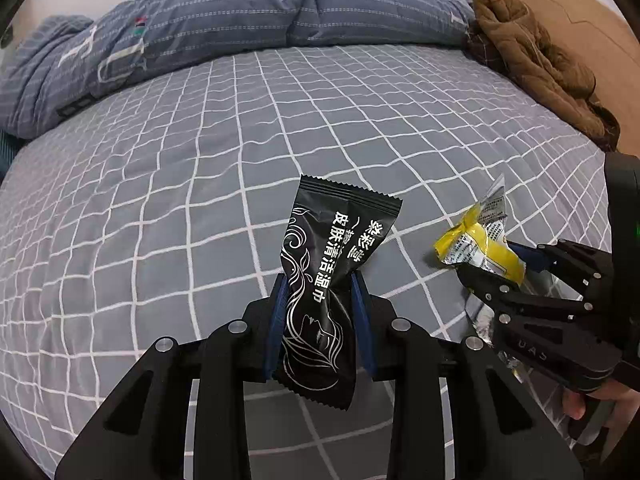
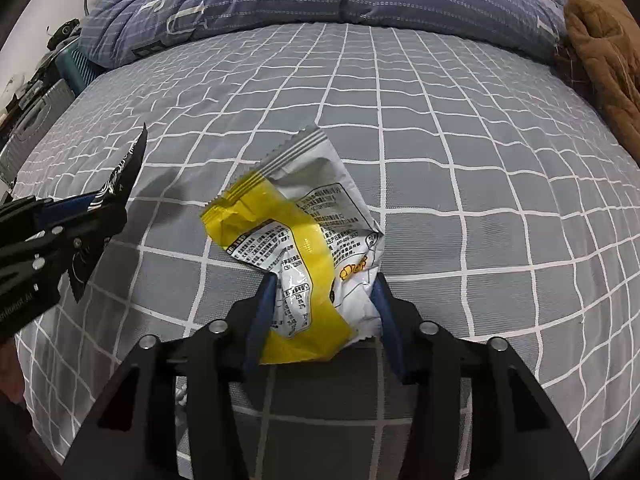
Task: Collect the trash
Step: 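Grasp the black wet-wipe packet with the left tool while the right tool grasps the yellow snack packet, then lift both packets and carry them over the black bin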
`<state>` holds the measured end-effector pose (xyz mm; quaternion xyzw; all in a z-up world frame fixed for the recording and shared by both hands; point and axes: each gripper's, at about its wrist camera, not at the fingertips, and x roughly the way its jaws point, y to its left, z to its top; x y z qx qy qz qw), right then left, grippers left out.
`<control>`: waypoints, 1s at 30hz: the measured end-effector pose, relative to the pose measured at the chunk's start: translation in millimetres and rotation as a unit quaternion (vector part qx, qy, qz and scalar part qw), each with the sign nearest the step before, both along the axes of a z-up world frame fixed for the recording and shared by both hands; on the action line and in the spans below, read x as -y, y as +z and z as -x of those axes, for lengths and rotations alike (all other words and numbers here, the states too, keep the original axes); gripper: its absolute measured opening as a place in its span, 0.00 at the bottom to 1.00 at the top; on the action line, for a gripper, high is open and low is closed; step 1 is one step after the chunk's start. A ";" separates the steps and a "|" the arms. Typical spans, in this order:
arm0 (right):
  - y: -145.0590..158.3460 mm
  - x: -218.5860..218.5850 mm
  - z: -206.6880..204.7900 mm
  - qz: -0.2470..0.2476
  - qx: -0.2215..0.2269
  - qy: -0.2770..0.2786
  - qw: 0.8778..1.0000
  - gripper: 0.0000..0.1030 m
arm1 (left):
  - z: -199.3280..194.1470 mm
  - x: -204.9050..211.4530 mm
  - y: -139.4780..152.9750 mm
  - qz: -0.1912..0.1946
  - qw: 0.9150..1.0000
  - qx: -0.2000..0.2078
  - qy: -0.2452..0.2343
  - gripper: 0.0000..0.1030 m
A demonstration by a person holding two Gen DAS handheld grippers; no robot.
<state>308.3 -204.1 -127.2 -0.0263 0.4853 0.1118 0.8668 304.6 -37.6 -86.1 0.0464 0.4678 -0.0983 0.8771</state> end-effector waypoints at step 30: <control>55.6 -0.9 58.7 0.012 0.078 0.005 0.997 0.12 | 63.9 -4.3 22.3 0.007 0.997 0.037 0.067 0.30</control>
